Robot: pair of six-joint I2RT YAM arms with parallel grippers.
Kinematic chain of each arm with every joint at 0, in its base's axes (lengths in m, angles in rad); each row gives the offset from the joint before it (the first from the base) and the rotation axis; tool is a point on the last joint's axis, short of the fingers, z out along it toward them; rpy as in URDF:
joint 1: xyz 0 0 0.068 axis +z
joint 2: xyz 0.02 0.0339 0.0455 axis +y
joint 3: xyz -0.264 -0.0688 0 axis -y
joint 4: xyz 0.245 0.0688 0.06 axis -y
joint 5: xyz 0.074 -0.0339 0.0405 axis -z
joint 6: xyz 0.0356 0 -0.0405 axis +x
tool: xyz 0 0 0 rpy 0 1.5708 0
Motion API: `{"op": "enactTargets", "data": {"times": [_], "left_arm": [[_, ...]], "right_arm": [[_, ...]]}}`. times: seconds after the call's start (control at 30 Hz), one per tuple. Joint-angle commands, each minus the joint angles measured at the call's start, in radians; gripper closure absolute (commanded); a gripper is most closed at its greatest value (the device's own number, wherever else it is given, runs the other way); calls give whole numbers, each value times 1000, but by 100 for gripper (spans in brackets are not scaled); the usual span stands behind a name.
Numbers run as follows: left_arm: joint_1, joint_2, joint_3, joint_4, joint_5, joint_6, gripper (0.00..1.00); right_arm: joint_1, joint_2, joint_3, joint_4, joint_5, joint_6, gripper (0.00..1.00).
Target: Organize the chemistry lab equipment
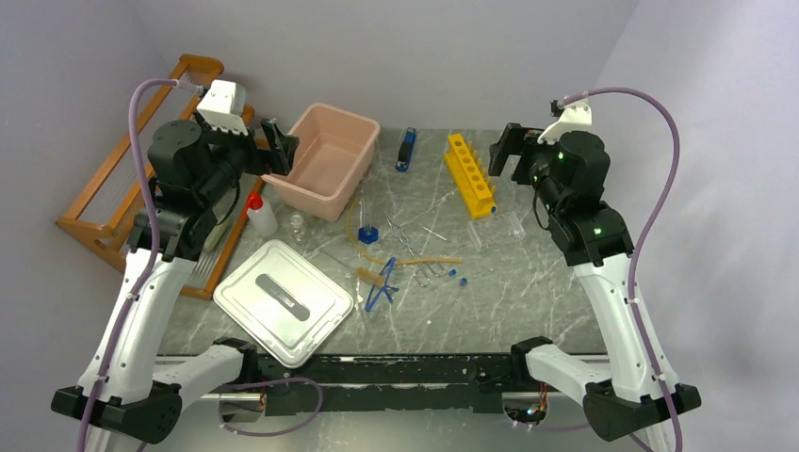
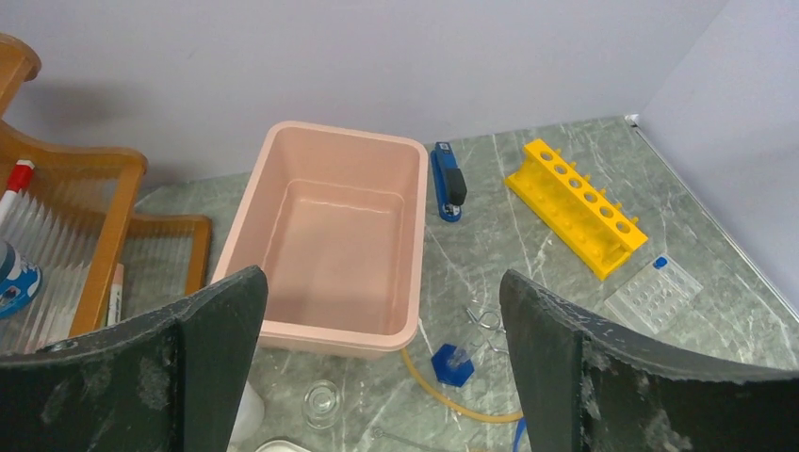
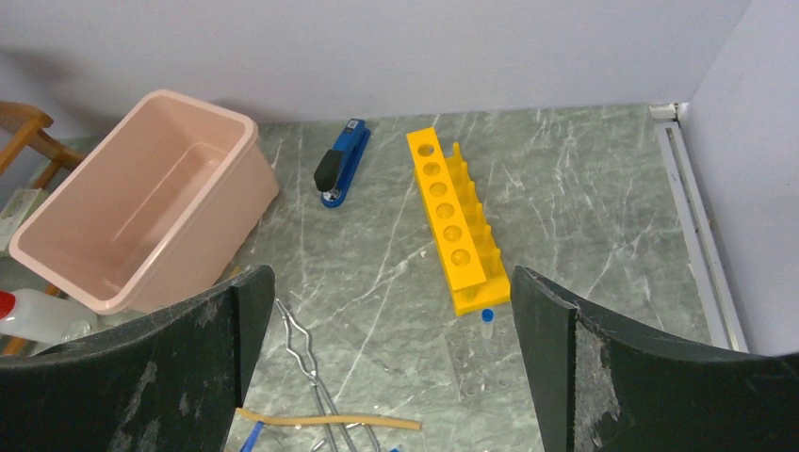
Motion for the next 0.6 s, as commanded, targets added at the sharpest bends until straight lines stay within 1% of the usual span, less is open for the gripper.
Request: {"op": "enactTargets", "data": {"times": [0.0, 0.1, 0.23, 0.37, 0.47, 0.53, 0.57], "left_arm": [[-13, -21, -26, 86, 43, 18, 3], [-15, -29, -46, 102, 76, 15, 3], [-16, -41, -75, 122, 156, 16, 3], [-18, -51, -128, 140, 223, -17, 3], [-23, -60, -197, 114, 196, -87, 3], [-24, -65, -254, 80, 156, -163, 7], [-23, -63, -279, 50, 129, -199, 9]], "right_arm": [[-12, -17, -11, 25, -16, -16, 0], [-13, -17, -17, 26, -21, -13, 0], [-16, -21, -37, 35, -37, -14, 0], [-15, -30, -71, 52, -57, -11, 0], [-14, -46, -121, 71, -88, 2, 0], [-15, -56, -164, 88, -122, 26, 0], [-14, -59, -188, 97, -150, 36, 2]]}}
